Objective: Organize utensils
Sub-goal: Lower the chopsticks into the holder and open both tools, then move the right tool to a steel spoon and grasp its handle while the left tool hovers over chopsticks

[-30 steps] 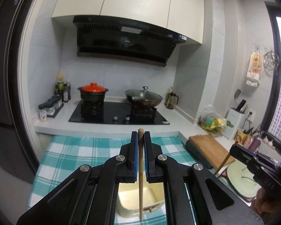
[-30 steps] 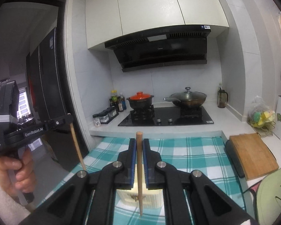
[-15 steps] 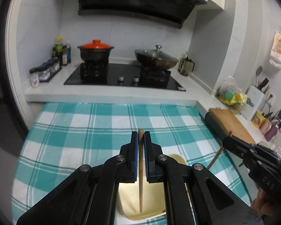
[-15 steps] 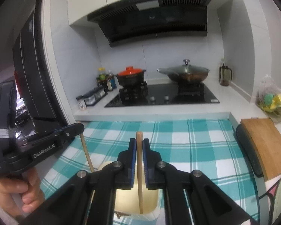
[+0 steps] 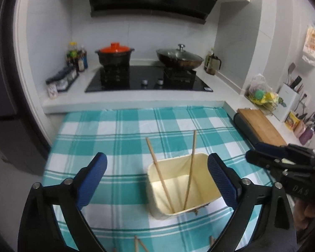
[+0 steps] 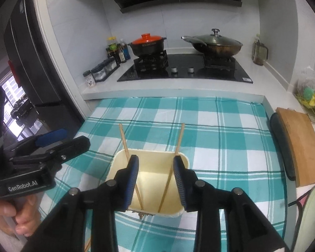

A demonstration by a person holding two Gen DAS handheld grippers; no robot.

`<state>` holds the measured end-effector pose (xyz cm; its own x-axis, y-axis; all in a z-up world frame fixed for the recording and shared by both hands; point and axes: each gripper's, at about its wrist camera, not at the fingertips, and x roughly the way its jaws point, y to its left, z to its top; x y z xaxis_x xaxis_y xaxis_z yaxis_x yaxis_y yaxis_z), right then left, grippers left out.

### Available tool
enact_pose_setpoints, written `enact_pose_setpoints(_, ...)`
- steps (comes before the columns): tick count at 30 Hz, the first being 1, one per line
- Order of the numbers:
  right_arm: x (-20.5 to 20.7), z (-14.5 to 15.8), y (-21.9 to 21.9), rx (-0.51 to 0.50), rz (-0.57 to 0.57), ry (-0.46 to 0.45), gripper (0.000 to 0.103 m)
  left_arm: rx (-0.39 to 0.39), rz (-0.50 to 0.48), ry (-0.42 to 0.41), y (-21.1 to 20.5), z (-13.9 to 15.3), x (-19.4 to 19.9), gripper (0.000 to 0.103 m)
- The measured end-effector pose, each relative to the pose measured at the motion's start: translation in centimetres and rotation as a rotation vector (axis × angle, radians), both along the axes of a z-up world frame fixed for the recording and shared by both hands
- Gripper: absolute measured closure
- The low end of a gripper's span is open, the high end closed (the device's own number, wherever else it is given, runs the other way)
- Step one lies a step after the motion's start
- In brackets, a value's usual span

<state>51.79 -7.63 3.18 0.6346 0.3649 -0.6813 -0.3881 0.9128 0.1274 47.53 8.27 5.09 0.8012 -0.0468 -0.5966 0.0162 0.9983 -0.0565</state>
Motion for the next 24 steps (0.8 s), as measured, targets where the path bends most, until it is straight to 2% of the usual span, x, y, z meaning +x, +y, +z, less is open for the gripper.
enact_pose_setpoints(2, -2.5, 1.3, -0.7, -0.008, 0.004, -0.041, 0.057, 0.076, -0.014, -0.043, 0.5, 0.7, -3.4, 0.003)
enact_pose_setpoints(4, -5.4, 1.9, -1.6, -0.021, 0.018, -0.076, 0.054, 0.103, -0.067, -0.045, 1.4, 0.4, -6.9, 0.003)
enact_pose_setpoints(6, -8.7, 1.7, -2.6, -0.05, 0.043, -0.1, 0.053, 0.114, -0.082, -0.011, 2.5, -0.8, -10.1, 0.003)
enact_pose_setpoints(10, -15.1, -1.5, -5.4, -0.142, 0.055, -0.153, 0.053, 0.137, -0.041, 0.153, 3.9, -6.7, -16.8, 0.0)
enact_pose_setpoints(13, -19.6, -5.4, -8.1, -0.184, -0.008, -0.18, 0.052, 0.149, 0.051, 0.202, 4.4, -12.3, -22.0, 0.0)
enact_pose_setpoints(14, -20.9, -7.0, -9.0, -0.188, -0.038, -0.169, 0.052, 0.127, 0.087, 0.226, 4.8, -14.1, -23.6, 0.0)
enact_pose_setpoints(17, -24.3, -12.2, -11.3, -0.169, -0.132, -0.137, 0.052, -0.083, 0.158, 0.231, 6.9, -18.0, -27.1, 0.0)
enact_pose_setpoints(19, -26.1, -15.4, -12.5, -0.149, -0.195, -0.115, 0.052, -0.163, 0.252, 0.227, 8.3, -19.9, -27.9, 0.001)
enact_pose_setpoints(22, -27.9, -19.2, -13.7, -0.112, -0.28, -0.092, 0.052, -0.151, 0.361, 0.198, 9.6, -21.8, -28.1, 0.001)
enact_pose_setpoints(24, -28.2, -21.0, -13.5, -0.107, -0.279, -0.078, 0.052, -0.141, 0.408, 0.206, 10.5, -23.0, -27.7, 0.001)
